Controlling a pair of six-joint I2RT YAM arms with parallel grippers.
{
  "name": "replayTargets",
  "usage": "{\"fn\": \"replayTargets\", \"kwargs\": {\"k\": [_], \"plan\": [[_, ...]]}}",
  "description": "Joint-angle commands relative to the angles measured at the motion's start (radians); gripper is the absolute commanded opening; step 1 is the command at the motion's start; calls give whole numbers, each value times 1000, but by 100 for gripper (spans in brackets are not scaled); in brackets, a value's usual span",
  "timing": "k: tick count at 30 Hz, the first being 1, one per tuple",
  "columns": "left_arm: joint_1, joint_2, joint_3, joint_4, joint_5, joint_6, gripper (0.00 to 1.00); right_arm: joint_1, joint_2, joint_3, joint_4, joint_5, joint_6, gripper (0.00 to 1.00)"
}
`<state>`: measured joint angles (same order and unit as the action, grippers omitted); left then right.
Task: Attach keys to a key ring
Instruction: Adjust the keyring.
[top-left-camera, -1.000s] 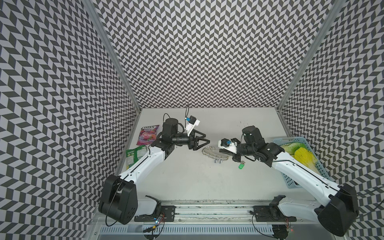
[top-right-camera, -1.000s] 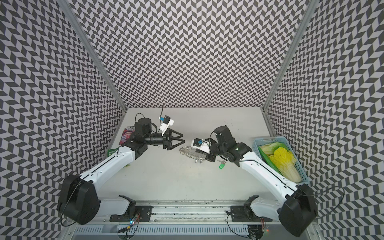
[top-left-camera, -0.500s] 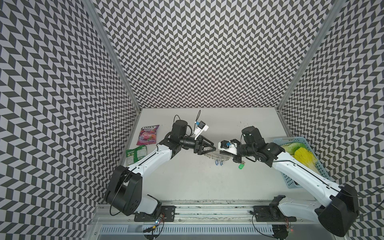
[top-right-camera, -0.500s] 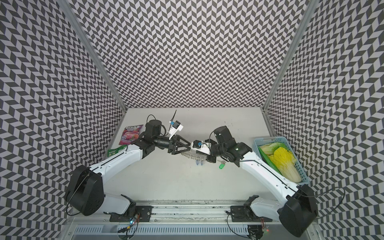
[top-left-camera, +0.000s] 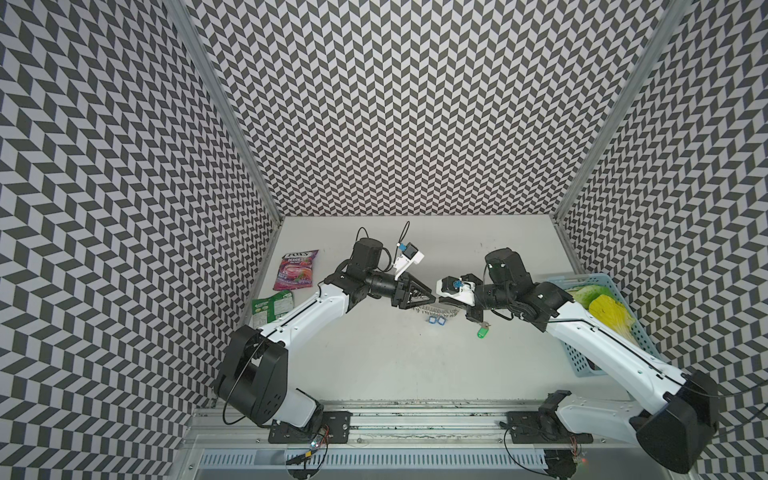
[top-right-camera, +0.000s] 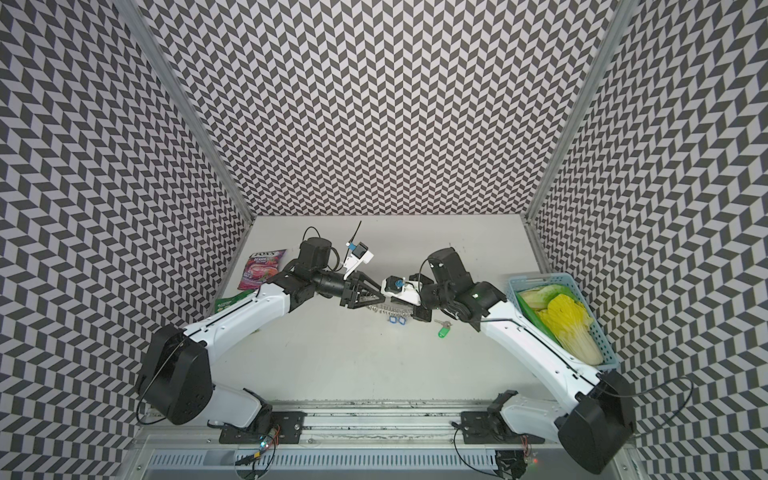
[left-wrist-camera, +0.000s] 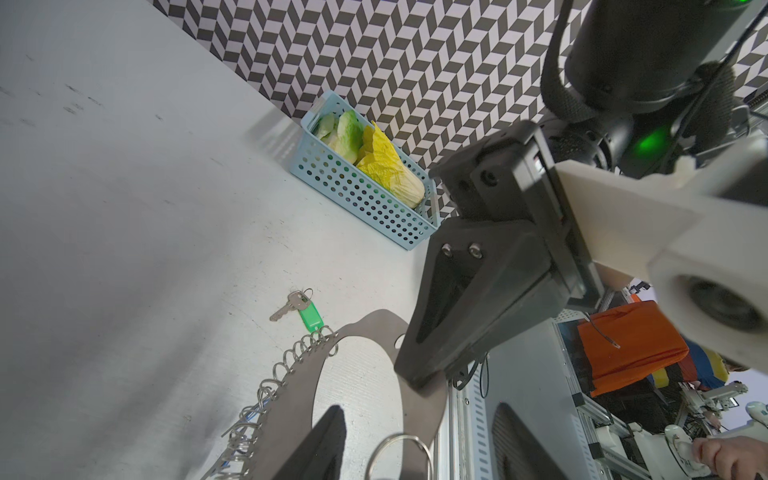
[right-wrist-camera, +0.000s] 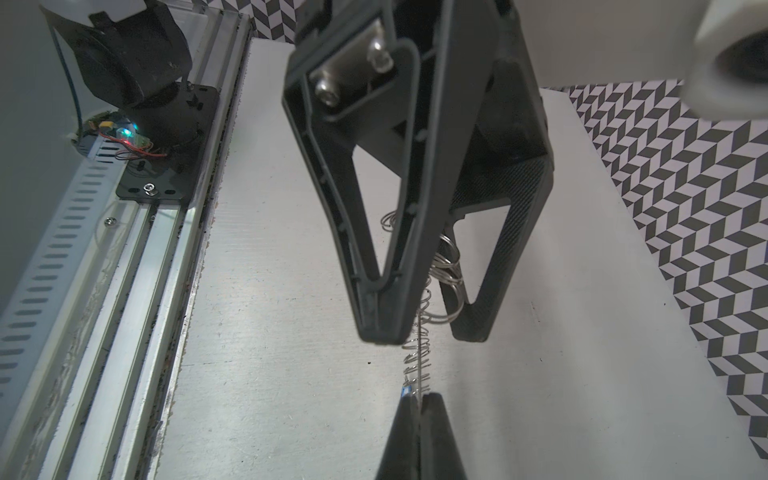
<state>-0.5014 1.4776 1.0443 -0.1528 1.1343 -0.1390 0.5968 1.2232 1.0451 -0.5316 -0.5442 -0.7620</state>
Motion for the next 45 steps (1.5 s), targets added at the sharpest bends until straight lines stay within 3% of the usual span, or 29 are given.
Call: {"fn": "replayTargets", "kwargs": {"k": [1, 15, 19, 26, 29, 31, 35, 45], "plan": [[9, -6, 31, -11, 21, 8, 51, -13, -13, 23, 53, -33, 22, 0], [46, -40, -1, 87, 76, -82, 30, -69, -19, 14, 102, -93, 71, 0], [46, -46, -5, 98, 84, -90, 20, -69, -11, 19, 108, -103, 79, 0], [46, -43, 15, 22, 27, -35, 30, -69, -9, 27, 115, -120, 92, 0], [46, -46, 23, 1, -6, -23, 48, -69, -5, 29, 111, -127, 92, 0], [46, -48, 42, -48, -52, 15, 56, -69, -1, 30, 105, -131, 92, 0], [44, -80, 73, -93, -220, 71, 59, -71, 14, 56, 86, -126, 129, 0], [40, -248, 51, 34, -819, 147, 61, -58, 65, 137, 84, -124, 502, 0]]}}
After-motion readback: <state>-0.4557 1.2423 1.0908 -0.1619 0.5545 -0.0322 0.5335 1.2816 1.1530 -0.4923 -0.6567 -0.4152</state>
